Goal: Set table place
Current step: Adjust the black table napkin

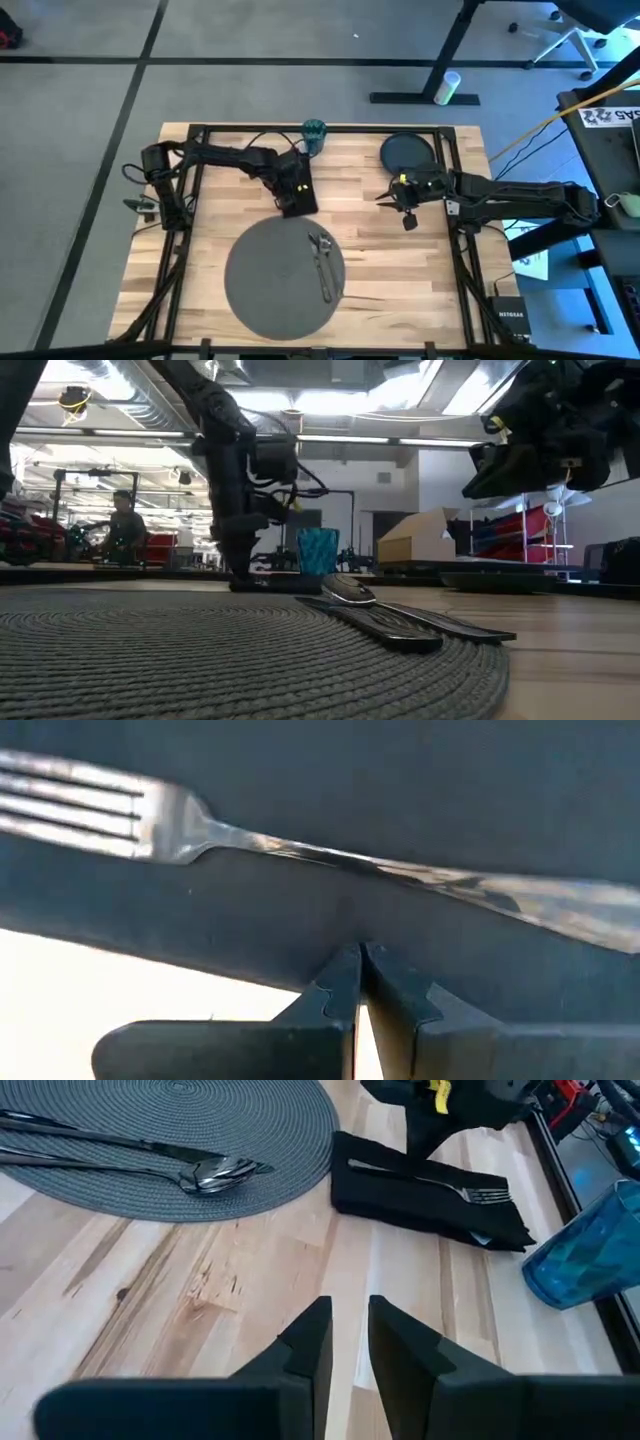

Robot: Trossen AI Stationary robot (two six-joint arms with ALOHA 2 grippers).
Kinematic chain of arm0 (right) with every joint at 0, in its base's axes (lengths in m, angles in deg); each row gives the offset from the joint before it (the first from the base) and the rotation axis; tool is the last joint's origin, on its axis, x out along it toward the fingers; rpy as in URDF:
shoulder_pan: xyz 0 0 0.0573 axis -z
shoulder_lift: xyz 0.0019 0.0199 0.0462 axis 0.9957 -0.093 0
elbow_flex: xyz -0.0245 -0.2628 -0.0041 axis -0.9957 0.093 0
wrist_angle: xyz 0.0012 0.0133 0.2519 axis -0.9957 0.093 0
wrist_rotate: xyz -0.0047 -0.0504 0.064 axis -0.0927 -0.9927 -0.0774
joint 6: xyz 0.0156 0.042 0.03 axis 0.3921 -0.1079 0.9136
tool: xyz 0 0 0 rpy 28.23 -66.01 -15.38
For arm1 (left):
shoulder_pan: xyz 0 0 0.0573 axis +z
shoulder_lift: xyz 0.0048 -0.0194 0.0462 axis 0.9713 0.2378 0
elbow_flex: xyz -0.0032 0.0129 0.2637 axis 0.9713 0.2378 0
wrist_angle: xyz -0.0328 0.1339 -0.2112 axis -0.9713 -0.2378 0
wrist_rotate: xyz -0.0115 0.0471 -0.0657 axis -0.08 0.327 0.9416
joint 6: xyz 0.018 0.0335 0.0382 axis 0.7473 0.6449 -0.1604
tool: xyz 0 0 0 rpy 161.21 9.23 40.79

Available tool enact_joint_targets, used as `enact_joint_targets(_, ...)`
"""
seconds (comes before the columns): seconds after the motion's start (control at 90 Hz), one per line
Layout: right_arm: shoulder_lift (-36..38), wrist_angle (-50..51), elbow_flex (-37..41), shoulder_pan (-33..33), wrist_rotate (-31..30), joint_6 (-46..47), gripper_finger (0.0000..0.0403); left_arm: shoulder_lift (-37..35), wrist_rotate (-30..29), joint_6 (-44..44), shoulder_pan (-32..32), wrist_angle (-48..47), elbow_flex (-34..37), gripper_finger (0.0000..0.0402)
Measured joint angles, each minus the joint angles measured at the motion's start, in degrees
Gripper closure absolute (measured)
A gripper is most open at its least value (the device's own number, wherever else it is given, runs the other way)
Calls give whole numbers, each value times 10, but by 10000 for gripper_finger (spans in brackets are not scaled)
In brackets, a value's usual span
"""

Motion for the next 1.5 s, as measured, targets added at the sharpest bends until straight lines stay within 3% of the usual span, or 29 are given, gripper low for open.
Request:
enact_joint_targets(0.433, 0, 3, 0, 0, 0, 0, 349, -3, -36, -2, 36, -65, 5, 402)
enact_joint_targets(0.822, 0, 19, 0, 0, 0, 0, 349, -13, -66, -16, 24, -103, 18, 402)
enact_joint_targets(1.311, 0, 17, 0, 0, 0, 0, 349, -211, -66, -125, 16, -89, 224, 402)
enact_joint_targets(1.5, 0, 7, 0, 0, 0, 0, 349, -256, -76, -148, 22, -90, 256, 402)
